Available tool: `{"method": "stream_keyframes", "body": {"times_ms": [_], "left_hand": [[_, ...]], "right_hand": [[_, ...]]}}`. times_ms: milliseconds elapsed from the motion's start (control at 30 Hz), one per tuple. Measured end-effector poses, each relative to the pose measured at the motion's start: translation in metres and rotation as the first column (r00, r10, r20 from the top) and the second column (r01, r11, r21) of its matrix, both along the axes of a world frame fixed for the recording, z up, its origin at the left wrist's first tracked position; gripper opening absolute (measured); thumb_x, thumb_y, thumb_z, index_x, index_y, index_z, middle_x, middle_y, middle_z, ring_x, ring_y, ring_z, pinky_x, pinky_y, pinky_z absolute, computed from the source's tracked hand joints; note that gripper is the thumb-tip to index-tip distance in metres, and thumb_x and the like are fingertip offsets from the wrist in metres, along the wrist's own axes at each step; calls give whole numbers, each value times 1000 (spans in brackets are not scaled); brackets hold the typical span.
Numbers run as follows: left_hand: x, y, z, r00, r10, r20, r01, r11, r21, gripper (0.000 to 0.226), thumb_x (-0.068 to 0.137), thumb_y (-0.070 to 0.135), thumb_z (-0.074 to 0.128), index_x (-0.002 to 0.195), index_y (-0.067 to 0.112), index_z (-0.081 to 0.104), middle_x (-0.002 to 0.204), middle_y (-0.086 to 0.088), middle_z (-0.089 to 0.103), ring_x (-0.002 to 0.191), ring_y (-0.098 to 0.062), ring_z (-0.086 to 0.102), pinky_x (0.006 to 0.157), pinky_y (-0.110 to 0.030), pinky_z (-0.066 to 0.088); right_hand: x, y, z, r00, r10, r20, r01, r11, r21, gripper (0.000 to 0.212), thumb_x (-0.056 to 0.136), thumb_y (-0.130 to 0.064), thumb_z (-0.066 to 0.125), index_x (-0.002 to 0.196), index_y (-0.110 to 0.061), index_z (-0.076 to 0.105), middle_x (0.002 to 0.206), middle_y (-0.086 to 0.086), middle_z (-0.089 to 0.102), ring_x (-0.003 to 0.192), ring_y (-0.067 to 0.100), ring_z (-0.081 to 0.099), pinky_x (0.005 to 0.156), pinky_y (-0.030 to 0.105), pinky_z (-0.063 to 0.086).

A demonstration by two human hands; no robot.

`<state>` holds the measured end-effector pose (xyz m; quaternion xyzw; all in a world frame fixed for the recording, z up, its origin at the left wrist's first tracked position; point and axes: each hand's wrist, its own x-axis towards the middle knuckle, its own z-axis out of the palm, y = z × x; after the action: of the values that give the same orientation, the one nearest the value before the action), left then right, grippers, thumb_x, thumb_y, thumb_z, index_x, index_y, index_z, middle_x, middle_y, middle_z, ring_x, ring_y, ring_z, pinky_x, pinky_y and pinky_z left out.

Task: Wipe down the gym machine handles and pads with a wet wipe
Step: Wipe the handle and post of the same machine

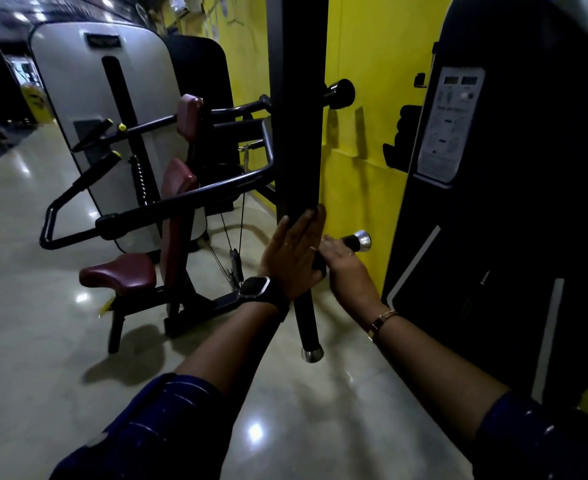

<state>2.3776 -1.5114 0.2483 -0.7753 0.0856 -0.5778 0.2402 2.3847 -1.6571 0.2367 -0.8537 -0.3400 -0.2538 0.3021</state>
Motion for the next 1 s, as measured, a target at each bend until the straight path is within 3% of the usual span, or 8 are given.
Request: {"method": "stream_keyframes", "body": {"times_ms": [133, 267, 400, 567, 667, 800, 900, 1000], "left_hand": [[1, 1, -5, 999, 44, -31, -45, 999, -4, 97, 82, 56, 39, 154, 2, 4, 162, -15, -3, 150, -28, -13, 120, -44, -1], [5, 3, -8, 999, 27, -35, -27, 1000, 6, 95, 81, 59, 40, 154, 4, 14, 157, -12, 17, 150, -28, -10, 119, -45, 4], [4, 3, -6, 1000, -23, -19, 23, 1000, 2, 87, 80, 56, 41, 150, 6, 27, 155, -10, 24, 150, -27, -8, 120, -45, 2], [4, 3, -8, 1000, -12, -19, 12, 1000, 7, 92, 79, 50, 41, 154, 4, 13, 162, -16, 3, 150, -28, -8, 120, -46, 1], [4, 3, -8, 999, -18, -31, 18, 1000, 5, 91, 79, 49, 43, 154, 5, 16, 159, -14, 16, 151, -28, -5, 119, -47, 4], [5, 3, -10, 999, -29, -42, 30, 1000, 1, 95, 79, 50, 41, 155, 4, 8, 159, -13, 15, 151, -28, -7, 119, -47, 2], [4, 3, -9, 999, -37, -38, 37, 999, -17, 91, 81, 53, 42, 155, 6, 15, 161, -13, 8, 151, -26, -8, 120, -45, 0], [4, 2, -11, 999, -27, -42, 26, 1000, -12, 90, 78, 54, 46, 152, 8, 25, 160, -12, 16, 151, -26, -6, 120, -45, 2]], "right_hand": [[34, -34, -9, 964, -127, 236, 173, 967, -188, 58, 79, 7, 33, 131, -3, 57, 133, 17, 57, 127, 34, 51, 114, 35, 23], [45, -29, 2, 944, -325, 59, 329, 941, -83, 58, 80, 11, 34, 131, -4, 57, 135, 20, 55, 133, 34, 44, 116, 37, 12], [13, 9, 5, 987, -110, -114, 125, 983, 132, 62, 80, 17, 50, 136, -11, 53, 139, 12, 53, 133, 23, 44, 109, 26, 28], [14, -25, -37, 981, 27, 194, -11, 997, -82, 87, 69, 27, 48, 147, -10, 37, 154, 6, 32, 145, 17, 22, 117, 41, 25], [32, -40, -36, 978, -99, 182, 117, 989, -88, 84, 71, 27, 50, 146, -11, 39, 151, 9, 39, 143, 27, 28, 119, 37, 18], [34, -15, -15, 963, -268, -38, 271, 958, 99, 61, 84, 14, 49, 139, -12, 49, 145, 11, 46, 139, 28, 36, 117, 25, 10], [11, 10, -10, 982, -150, -116, 168, 971, 171, 61, 85, 12, 51, 141, -12, 46, 147, 12, 43, 138, 22, 36, 110, 31, 30], [-1, -4, -25, 997, -29, 76, 25, 999, 43, 65, 85, 13, 37, 145, -9, 40, 152, 7, 35, 142, 16, 23, 114, 33, 28]]}}
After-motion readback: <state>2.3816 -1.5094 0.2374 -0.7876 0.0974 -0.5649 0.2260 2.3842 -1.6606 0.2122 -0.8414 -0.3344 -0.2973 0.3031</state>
